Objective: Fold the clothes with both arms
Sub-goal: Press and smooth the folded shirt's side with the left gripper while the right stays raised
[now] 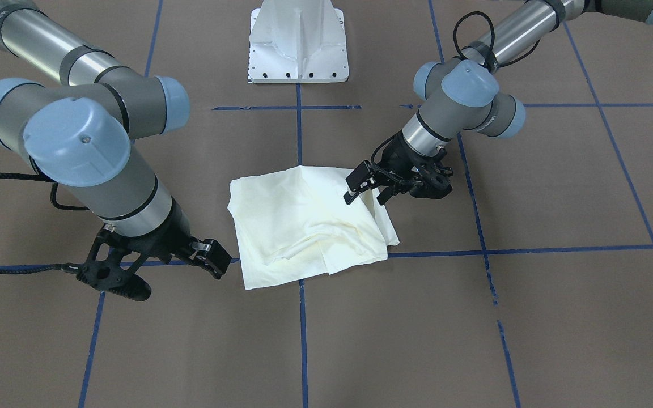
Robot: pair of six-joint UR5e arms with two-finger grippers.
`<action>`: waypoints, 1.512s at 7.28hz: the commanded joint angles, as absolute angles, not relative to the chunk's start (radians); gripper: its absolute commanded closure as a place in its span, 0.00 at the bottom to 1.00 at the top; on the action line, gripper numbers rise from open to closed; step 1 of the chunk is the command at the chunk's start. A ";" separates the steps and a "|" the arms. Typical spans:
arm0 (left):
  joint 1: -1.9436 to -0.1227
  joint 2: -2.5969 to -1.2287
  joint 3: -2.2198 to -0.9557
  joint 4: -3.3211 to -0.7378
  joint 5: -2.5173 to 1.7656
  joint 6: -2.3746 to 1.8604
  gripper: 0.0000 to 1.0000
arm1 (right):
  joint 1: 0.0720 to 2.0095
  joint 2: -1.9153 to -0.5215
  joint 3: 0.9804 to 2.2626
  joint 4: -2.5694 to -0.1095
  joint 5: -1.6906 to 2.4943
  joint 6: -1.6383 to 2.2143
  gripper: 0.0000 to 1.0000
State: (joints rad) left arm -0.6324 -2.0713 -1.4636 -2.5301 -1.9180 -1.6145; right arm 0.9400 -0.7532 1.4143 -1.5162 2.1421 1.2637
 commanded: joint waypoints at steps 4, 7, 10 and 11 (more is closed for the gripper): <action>-0.609 -2.091 -1.335 -2.834 -1.917 -1.710 0.00 | 0.969 -0.782 1.454 -1.545 2.145 1.235 0.00; -0.555 -2.098 -1.339 -2.838 -1.924 -1.709 0.00 | 0.974 -0.784 1.456 -1.548 2.145 1.233 0.00; -0.522 -2.077 -1.405 -2.838 -1.992 -1.712 0.00 | 0.976 -0.787 1.454 -1.546 2.145 1.230 0.00; -0.509 -2.051 -1.434 -2.841 -2.008 -1.727 0.00 | 0.979 -0.788 1.454 -1.546 2.145 1.230 0.00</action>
State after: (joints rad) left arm -0.5236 -2.0765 -1.3992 -2.8390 -1.9845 -1.7151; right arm 0.9766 -0.7863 1.4544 -1.5464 2.1445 1.2312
